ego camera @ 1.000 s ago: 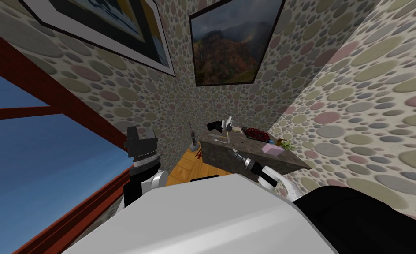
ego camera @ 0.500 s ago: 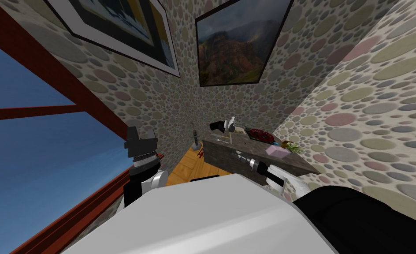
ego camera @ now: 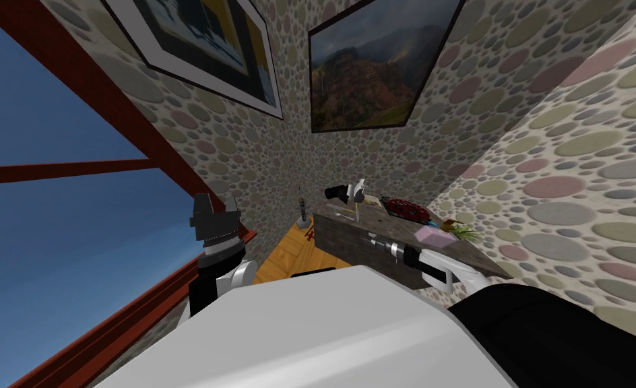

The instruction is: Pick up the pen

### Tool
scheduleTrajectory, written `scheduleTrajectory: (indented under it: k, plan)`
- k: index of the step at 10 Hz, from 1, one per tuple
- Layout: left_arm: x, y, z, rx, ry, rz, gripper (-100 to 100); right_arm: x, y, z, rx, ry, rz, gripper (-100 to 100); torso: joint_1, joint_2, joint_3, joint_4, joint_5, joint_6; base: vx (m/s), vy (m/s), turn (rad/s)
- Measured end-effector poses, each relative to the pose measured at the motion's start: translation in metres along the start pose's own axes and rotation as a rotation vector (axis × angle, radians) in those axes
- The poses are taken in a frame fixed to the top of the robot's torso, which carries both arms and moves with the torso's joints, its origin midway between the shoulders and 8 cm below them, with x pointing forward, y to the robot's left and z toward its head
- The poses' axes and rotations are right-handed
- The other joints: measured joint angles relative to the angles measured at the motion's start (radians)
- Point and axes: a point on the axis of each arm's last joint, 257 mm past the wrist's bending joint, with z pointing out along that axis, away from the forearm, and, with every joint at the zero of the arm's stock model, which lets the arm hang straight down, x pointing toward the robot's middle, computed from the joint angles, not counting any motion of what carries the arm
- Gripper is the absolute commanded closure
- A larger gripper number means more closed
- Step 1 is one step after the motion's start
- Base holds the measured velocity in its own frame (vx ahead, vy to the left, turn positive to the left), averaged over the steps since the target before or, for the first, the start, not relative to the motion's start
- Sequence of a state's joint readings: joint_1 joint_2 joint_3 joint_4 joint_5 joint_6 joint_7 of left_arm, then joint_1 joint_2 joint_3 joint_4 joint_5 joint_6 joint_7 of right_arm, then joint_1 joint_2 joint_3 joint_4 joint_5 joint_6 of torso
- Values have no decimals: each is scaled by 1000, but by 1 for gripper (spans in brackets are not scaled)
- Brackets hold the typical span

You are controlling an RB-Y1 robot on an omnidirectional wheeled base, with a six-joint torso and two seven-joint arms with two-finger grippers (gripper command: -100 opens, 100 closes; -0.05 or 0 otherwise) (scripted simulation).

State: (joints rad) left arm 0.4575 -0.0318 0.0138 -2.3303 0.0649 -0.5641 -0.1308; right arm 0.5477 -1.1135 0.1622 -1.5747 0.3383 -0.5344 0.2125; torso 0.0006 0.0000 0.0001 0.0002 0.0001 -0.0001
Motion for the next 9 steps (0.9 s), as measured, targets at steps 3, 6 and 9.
scheduleTrajectory:
  k: [3,6,9]
  plan:
    - [0,0,0,0,0,0,0,13,-22,-18,22,88,-73,-100,0,0,0,0,0,1,2,10,107]
    - [0,0,0,0,0,0,0,26,-51,-43,49,189,-147,-100,-1,-1,0,0,0,0,13,5,139]
    - [0,0,0,0,0,0,0,41,-79,-70,74,311,-234,-100,-1,-2,-1,0,0,0,21,-3,107]
